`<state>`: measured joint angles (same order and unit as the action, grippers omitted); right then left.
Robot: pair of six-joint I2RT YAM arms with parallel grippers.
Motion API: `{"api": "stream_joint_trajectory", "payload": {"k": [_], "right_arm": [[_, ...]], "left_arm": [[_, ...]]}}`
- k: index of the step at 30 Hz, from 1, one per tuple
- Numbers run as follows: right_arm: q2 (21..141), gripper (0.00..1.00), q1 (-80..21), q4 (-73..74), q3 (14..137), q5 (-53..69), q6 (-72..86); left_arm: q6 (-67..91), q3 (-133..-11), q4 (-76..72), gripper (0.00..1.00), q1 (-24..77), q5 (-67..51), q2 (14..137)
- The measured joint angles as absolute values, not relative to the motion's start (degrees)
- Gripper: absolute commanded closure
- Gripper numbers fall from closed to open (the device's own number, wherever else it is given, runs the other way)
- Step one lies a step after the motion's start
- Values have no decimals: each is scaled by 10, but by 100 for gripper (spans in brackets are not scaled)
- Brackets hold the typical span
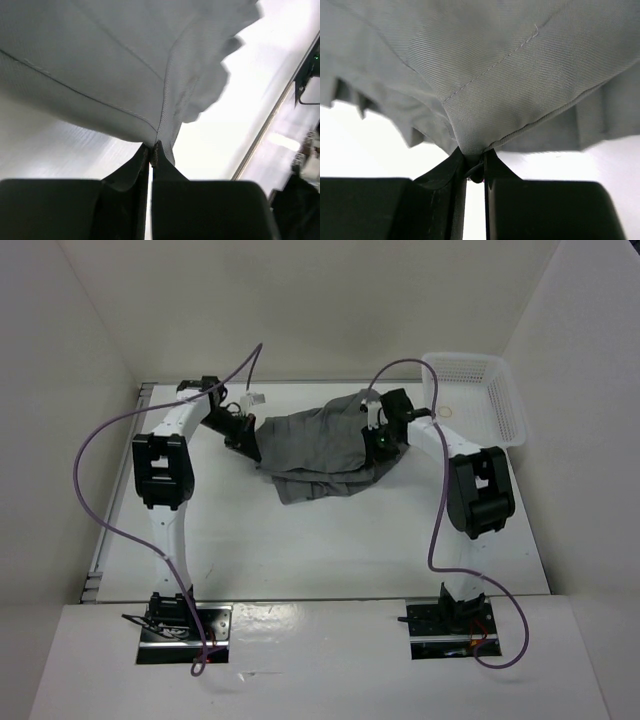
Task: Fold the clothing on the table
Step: Fold the skirt
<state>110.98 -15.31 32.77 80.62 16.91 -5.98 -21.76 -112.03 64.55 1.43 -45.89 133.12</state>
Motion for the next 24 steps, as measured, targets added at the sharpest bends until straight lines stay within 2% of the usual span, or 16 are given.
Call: {"api": "stream_joint_trajectory", "payload": {"k": [6,17,24], "right_arm": [[1067,100,-151,384,893,165,-89],[929,100,-146,447,973,142,-135],[830,100,-144,475,973,138,-150]], "left_arm": [[-241,-1284,700,100,20,-462,1326],[-240,-1355,731,100,28,-476,1275],[-234,-1391,733,100,32,-466,1168]]}}
